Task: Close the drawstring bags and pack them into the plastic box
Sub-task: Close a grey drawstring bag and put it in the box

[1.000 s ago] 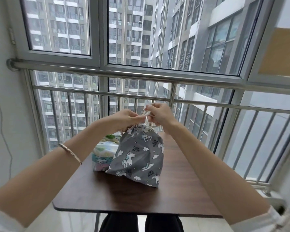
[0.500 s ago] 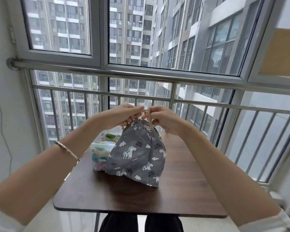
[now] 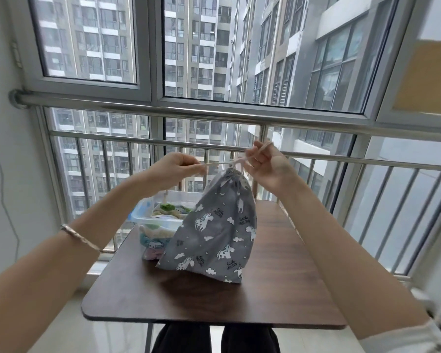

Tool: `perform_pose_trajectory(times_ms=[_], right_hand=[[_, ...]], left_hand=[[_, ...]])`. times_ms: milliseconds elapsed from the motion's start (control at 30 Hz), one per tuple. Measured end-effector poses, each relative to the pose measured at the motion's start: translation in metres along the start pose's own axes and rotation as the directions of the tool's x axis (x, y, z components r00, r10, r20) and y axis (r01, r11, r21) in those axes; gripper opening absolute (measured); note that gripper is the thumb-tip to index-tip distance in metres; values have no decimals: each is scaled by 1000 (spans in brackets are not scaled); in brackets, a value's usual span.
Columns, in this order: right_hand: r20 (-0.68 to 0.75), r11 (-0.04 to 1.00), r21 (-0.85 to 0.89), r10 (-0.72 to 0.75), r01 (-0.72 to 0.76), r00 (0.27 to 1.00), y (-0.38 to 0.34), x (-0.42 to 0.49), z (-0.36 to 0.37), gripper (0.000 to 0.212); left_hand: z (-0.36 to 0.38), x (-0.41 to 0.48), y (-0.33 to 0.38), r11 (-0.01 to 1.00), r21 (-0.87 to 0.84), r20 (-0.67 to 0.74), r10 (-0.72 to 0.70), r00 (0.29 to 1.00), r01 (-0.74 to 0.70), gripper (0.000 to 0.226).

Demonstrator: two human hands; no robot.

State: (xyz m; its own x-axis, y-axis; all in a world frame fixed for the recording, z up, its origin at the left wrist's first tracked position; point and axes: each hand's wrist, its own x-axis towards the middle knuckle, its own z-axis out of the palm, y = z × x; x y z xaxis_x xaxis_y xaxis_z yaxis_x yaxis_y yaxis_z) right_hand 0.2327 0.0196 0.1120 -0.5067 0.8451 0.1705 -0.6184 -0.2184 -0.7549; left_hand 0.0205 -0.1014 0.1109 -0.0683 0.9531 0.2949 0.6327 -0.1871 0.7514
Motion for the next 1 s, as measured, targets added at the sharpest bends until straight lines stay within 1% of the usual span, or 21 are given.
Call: perform_pose_trajectory(times_ms=[67,100,167,233,267,300,367,433,467,500,533,600,667,733,833,867,900,967,1000], right_hand=[[-89,997,63,50,-45,995,2,0,-13,32],[-109,996,50,82,-77,991,5,0,-17,32],[-95,988,-85,119,-128,988,11,-2,-16,26],[-72,963,-233,123,-137,990,16,-3,-6,21],[-61,949,-285,120,-132,991,19,-2,1,20],[-53,938,-324,108,-119,993,22,-2,8,19],[-35,925,-366,93,-99,995,26,-3,24,15],[-8,928,-361,99,-95,995,26,-4,31,28],[1,934,-346,93,-87,996,25,-4,33,26],[-3,943,-324,79,-76,997,22,-3,33,17],[-25,951,-298,74,-78,997,19,-3,31,12],[-94,965,-231,109,-128,990,15,-1,24,19],[-101,970,-193,132,-149,986,14,1,16,18],[-53,973,-165,155,-161,987,13,2,11,16],[85,979,-119,177,-166,981,10,2,11,16],[114,975,-159,176,-157,978,8,2,11,18],[135,960,-250,167,-130,977,7,3,10,24],[194,881,-467,187,-77,963,3,4,8,45],[213,846,-528,221,-78,952,2,6,7,54]], left_hand=[[-9,-5,-6,999,-8,-10,-31,999,31,23],[-11,-6,-9,998,-17,-12,-52,999,52,23],[-10,-7,-13,993,-71,-9,-91,996,90,23],[3,-6,-10,975,-193,16,-106,994,107,23],[12,-7,-6,971,-215,26,-100,995,103,21],[24,-6,-3,976,-199,34,-87,996,92,20],[47,-4,2,989,-142,51,-45,998,52,29],[64,-1,3,993,-118,23,7,1000,-5,38],[67,1,2,995,-98,-9,29,1000,-29,38],[66,4,1,994,-103,-27,45,999,-47,36],[65,5,-1,988,-143,-22,51,998,-54,35],[60,6,-1,970,-240,23,49,999,-42,32],[55,8,0,972,-235,28,37,999,-29,31],[52,10,-1,981,-192,-4,2,1000,-3,31],[50,14,-7,980,-193,-28,-57,998,51,33],[49,15,-9,978,-199,-32,-73,997,66,33],[49,16,-11,977,-201,-39,-85,996,75,34],[46,18,-15,982,-173,-70,-91,993,78,35],[46,18,-16,984,-161,-66,-93,994,81,35]])
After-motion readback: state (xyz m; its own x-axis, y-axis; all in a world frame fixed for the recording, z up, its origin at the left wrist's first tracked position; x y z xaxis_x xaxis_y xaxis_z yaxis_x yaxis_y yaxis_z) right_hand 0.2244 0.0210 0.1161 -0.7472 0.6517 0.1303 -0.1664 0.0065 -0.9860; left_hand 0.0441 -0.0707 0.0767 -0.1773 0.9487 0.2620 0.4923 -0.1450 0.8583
